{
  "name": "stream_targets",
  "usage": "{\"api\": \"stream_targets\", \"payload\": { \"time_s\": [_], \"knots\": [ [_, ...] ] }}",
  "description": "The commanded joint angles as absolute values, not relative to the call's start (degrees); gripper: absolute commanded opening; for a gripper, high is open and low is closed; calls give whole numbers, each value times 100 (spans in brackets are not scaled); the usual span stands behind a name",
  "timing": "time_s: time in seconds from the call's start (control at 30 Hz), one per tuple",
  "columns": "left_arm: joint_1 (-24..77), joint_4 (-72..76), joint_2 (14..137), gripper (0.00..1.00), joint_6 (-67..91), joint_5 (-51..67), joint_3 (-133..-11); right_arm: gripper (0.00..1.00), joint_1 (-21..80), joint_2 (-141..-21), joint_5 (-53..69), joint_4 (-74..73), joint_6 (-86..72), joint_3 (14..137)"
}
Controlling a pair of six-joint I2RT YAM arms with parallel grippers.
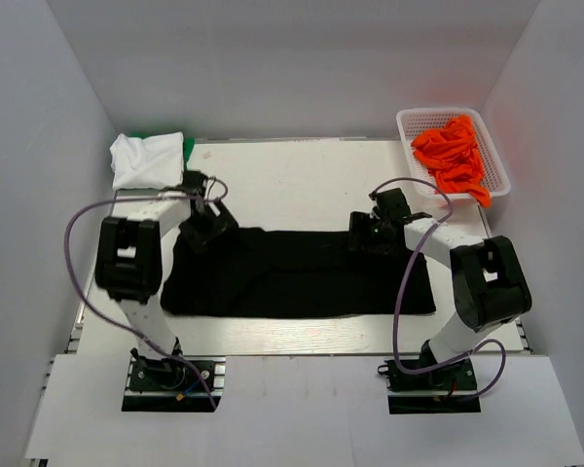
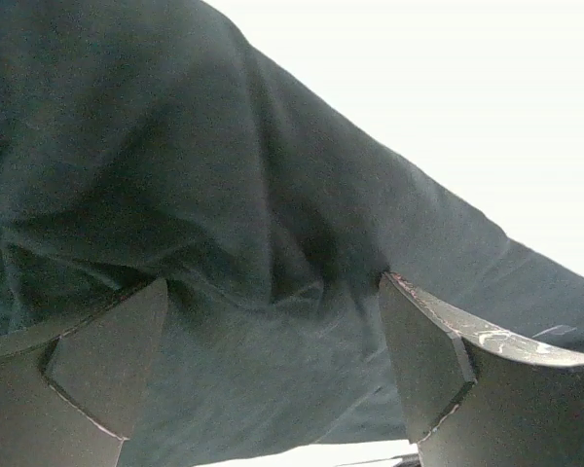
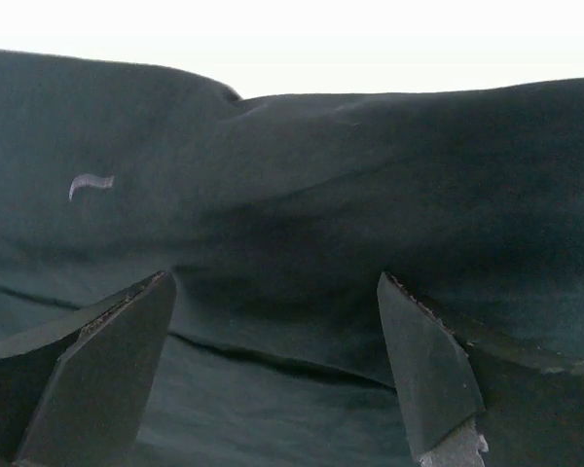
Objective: Fold and stack the t-shirts
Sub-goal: Rotate the tshirt 90 degrees
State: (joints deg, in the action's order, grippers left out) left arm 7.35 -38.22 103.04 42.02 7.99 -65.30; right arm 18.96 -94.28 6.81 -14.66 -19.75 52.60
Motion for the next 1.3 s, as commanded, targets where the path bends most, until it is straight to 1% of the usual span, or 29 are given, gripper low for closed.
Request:
{"api": "stream_targets", "payload": {
  "time_s": [0.0,0.03,0.07,0.1,0.13,0.17,0.2,0.23,0.27,0.3,0.33,0.37,0.4,0.47,0.53,0.7,0.9,0.97,1.03,1.1,1.17,1.27],
  "knots": [
    [764,-3136,11563,100,3956,334,-7739,90,2318,-9458,687,-1634,-2039,4633],
    [765,-3138,11906,100,3885,230,-8692,90,2442,-9205,642,-1887,-2100,4380],
    [930,-3138,12257,100,3737,229,-9188,90,2583,-9115,668,-2020,-2135,4299],
    [932,-3207,13079,100,3735,368,-9733,90,3045,-9045,738,-2117,-2205,4237],
    [1001,-3269,13539,100,3735,848,-10295,90,3241,-8879,1112,-2353,-2223,4132],
    [1089,-3270,14005,100,3735,1140,-11528,90,3452,-8729,1264,-2573,-2311,4131],
    [1142,-3383,14506,100,3840,1430,-12253,90,4202,-8606,1431,-2653,-2312,4140],
    [1203,-3384,15468,100,3841,2007,-12974,90,4471,-8587,2094,-2811,-2303,4201],
    [1352,-3236,15860,100,4084,2248,-14173,90,5239,-8596,2214,-3134,-2207,4462],
    [1432,-2904,16108,100,4235,2581,-14446,90,5491,-8631,2154,-3564,-2128,4848],
    [1511,-1865,16197,100,4358,2671,-14258,90,5841,-8596,2032,-3725,-2049,5139],
    [1581,-1263,16059,100,4455,2741,-13925,90,5923,-8552,1987,-3753,-2100,5237],
    [1730,-883,15945,100,4630,2507,-13565,90,5959,-8239,2117,-3666,-2135,5247],
    [1863,-625,15952,100,4527,2313,-13701,90,5924,-7869,2083,-3298,-2250,5247],
    [1916,-572,16014,100,4526,2206,-13982,90,5915,-7603,1855,-3226,-2294,5247],
    [1978,-343,16127,100,4808,1837,-13913,90,5906,-7392,1697,-3349,-2399,5291],
    [1978,-606,15997,100,4755,881,-14123,90,5898,-6848,1398,-3340,-2829,5028],
    [1978,-606,15943,100,4755,817,-14194,90,5897,-6707,1267,-3287,-3014,4975],
    [1925,-895,15655,100,4816,747,-14388,90,5897,-6653,1029,-3322,-3120,4861],
    [1741,-896,15286,100,4755,616,-14073,90,5889,-6662,853,-3313,-3278,4808],
    [1688,-1054,14767,100,4501,310,-14019,90,5906,-6732,791,-3261,-3348,4790],
    [1521,-1204,14293,100,4035,298,-14150,90,5897,-6873,581,-3374,-3419,4886]
  ]
}}
